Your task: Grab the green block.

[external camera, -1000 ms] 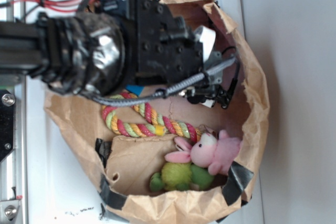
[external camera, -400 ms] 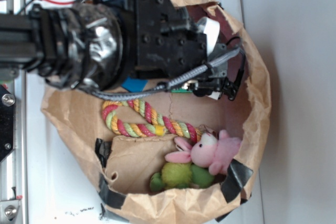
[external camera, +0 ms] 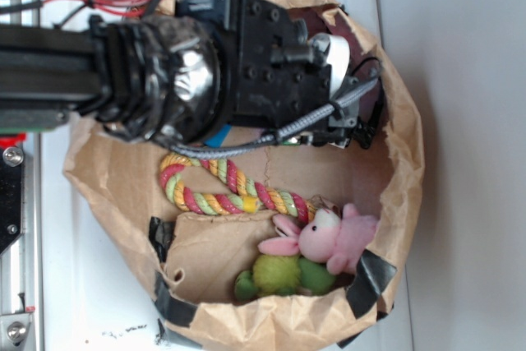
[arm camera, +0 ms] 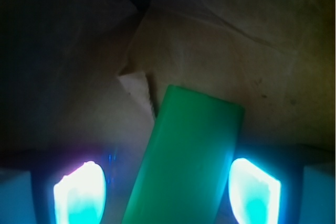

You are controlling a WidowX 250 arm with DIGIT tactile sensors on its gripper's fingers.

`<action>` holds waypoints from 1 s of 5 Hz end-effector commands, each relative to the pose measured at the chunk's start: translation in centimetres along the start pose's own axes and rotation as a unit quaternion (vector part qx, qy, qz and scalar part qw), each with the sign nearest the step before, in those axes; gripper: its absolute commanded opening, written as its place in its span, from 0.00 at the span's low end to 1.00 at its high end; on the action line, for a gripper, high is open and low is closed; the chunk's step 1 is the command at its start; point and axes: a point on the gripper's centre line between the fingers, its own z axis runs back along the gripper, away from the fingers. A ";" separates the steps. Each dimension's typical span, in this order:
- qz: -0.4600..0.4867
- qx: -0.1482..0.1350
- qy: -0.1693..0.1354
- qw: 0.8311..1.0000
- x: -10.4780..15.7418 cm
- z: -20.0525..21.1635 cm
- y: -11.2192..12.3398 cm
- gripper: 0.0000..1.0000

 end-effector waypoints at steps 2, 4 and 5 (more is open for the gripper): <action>0.002 -0.014 -0.034 0.999 0.8 1.1 0.5 0.00; -0.041 -0.046 -0.023 0.998 2.4 2.6 -0.3 0.00; -0.102 -0.069 -0.016 0.992 3.0 4.5 -0.6 0.00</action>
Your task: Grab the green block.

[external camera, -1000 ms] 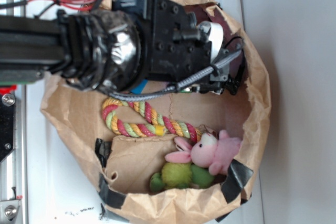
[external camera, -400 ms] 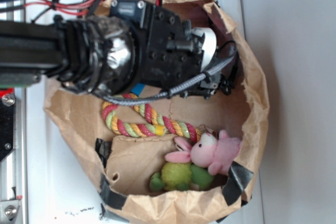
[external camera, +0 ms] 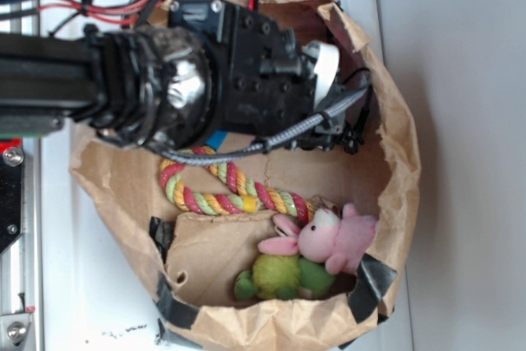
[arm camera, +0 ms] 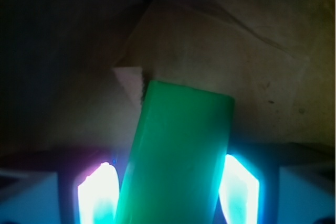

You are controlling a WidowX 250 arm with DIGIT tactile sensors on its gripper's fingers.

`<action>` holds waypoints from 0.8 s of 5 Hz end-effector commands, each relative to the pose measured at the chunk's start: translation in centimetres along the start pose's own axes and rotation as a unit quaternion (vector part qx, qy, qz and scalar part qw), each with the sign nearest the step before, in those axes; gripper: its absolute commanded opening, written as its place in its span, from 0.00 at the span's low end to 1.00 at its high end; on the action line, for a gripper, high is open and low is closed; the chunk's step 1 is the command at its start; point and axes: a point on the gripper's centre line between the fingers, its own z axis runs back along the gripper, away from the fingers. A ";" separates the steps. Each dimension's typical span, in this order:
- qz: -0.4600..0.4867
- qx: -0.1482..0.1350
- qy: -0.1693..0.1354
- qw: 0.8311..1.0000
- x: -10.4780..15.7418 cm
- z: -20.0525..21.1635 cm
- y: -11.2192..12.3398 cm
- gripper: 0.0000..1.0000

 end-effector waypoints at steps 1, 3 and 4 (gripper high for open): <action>-0.151 -0.096 -0.013 0.984 2.6 7.5 -1.0 0.00; -0.314 -0.075 0.052 0.945 1.7 12.0 -1.4 0.00; -0.350 -0.067 0.094 0.930 1.3 14.4 -0.8 0.00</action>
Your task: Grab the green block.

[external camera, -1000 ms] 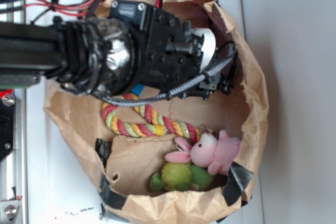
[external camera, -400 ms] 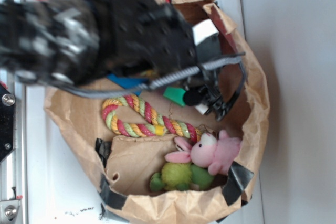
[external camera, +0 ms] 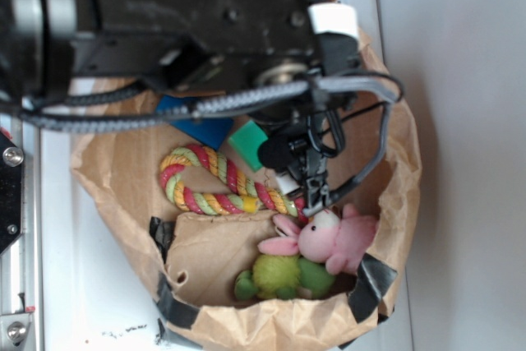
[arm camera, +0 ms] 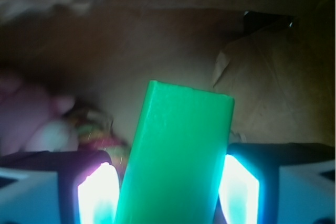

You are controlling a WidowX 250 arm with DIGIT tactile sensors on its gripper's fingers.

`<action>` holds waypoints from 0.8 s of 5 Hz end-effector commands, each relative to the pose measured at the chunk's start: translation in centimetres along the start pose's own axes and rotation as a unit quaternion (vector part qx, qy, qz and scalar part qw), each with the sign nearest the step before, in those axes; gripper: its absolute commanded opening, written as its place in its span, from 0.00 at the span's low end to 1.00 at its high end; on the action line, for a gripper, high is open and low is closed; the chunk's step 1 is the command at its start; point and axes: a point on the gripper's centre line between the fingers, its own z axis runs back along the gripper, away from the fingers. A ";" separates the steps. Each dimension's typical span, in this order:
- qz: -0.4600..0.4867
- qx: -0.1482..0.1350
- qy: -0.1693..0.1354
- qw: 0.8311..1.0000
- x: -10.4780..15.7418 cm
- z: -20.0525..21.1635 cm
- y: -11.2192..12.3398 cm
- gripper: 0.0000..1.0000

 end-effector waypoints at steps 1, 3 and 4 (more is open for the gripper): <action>-0.059 -0.011 0.012 0.998 -0.6 7.1 0.8 0.00; -0.083 -0.014 -0.032 0.996 -1.5 8.5 0.3 0.00; -0.088 0.003 -0.061 0.994 -1.6 8.1 -0.4 0.27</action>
